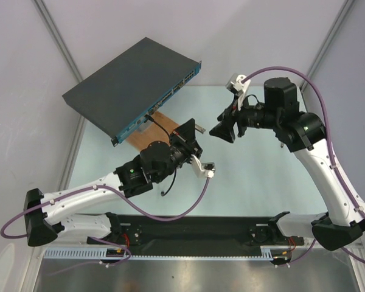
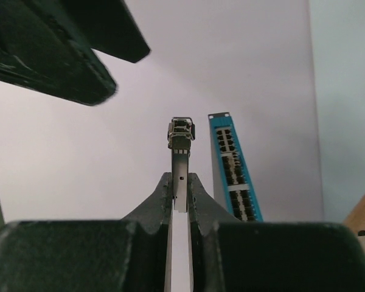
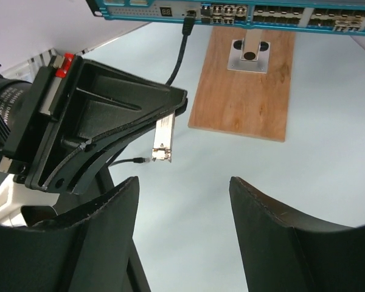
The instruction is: Insert the plug into the switch port
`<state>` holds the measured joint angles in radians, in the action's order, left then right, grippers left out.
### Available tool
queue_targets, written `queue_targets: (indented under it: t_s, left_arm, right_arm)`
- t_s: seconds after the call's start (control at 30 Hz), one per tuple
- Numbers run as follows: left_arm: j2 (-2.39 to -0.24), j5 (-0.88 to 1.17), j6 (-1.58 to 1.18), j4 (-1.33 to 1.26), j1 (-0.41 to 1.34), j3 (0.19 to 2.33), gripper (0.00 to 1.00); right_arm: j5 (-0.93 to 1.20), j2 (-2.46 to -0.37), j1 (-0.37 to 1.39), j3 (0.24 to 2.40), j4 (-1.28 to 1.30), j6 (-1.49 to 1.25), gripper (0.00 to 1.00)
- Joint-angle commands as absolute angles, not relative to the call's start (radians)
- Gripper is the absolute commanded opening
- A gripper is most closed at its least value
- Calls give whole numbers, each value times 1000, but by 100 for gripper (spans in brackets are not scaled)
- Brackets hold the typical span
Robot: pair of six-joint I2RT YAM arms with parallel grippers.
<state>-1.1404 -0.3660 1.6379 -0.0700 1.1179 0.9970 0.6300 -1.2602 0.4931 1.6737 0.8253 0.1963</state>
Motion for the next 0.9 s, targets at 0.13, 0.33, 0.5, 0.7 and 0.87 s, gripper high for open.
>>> queue_targets:
  t_s: [0.13, 0.33, 0.5, 0.7, 0.87]
  left_arm:
    - [-1147, -410, 1710, -183, 1138, 1017, 0]
    - [-1152, -410, 1712, -201, 1146, 1015, 1]
    - [-1152, -408, 1717, -206, 1152, 1019, 0]
    - [-1157, -410, 1720, -206, 1160, 1020, 0]
    - [-1161, -413, 1718, -203, 1160, 1025, 0]
  right_arm:
    - [520, -1278, 594, 1670, 813, 271, 66]
    - [408, -1287, 632, 1672, 776, 279, 66]
    - [382, -1296, 650, 1663, 765, 276, 63]
    - [388, -1315, 673, 1674, 753, 265, 51]
    - [370, -1319, 678, 1671, 741, 261, 26]
